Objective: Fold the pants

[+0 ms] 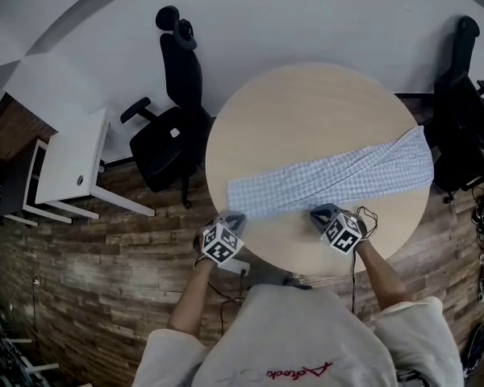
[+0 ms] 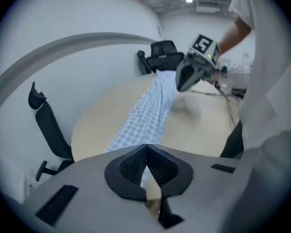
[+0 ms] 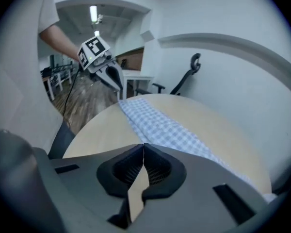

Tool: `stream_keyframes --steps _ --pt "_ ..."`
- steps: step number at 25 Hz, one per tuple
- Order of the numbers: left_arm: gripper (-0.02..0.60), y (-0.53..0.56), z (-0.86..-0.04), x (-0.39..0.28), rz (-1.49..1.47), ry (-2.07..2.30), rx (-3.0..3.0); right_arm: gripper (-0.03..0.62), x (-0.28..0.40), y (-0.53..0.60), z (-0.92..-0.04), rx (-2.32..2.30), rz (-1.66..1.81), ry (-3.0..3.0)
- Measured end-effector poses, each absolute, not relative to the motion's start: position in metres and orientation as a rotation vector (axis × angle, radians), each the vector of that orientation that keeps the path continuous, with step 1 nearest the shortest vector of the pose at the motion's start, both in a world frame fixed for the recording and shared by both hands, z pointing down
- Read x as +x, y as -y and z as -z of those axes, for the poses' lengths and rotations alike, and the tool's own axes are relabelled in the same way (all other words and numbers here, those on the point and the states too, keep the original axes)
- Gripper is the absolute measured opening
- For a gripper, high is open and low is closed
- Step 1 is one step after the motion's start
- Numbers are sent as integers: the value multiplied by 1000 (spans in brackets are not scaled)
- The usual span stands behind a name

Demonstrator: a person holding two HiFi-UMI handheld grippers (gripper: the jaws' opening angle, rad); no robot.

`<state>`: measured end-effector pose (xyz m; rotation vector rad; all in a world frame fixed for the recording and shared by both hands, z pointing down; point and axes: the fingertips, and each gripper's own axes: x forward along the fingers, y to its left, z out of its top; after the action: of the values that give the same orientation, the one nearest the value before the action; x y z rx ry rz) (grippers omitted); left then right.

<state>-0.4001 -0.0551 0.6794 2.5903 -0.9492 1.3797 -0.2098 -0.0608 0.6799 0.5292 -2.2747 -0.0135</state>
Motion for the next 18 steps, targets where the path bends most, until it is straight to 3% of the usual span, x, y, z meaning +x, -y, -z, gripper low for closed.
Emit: stream_keyframes --steps 8,18 --pt "32 99 -598 -295 -544 874 2723 29 -150 82 -608 1416 -509 2466" --pt "32 89 -602 -198 -447 490 2788 29 -40 20 -583 1939 -593 2193"
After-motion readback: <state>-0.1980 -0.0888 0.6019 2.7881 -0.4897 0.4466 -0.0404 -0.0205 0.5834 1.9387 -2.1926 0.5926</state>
